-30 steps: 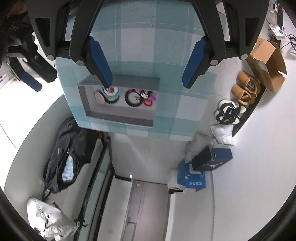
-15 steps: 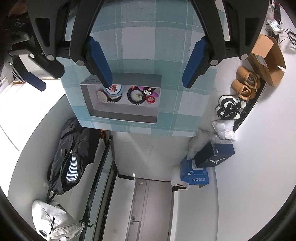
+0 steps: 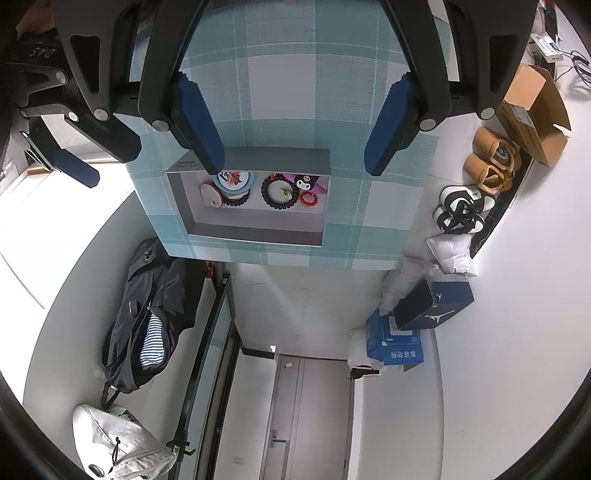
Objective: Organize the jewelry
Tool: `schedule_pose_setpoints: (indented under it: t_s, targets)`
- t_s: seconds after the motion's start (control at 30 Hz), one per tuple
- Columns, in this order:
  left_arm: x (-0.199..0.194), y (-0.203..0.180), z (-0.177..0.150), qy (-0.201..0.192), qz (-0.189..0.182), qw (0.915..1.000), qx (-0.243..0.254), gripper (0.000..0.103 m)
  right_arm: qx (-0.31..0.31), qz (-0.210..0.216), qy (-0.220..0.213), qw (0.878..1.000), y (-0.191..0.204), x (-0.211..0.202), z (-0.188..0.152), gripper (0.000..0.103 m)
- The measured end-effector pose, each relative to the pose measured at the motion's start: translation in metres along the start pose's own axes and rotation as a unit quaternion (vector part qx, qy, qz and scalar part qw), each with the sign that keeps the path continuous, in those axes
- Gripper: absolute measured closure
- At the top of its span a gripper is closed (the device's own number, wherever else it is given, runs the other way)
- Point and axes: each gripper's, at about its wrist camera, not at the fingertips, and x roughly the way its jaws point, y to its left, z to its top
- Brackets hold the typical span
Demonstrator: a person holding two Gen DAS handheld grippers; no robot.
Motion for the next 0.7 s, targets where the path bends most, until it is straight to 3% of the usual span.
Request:
schedule_pose_setpoints:
  t_s: [0.7]
  targets:
    - [0.0002,-0.0015,-0.0009,0.002,0.003,1.0,0.001,0.028,0.011,0.0,0.003,1.0,-0.0026,0.0006,0.0005,0.0]
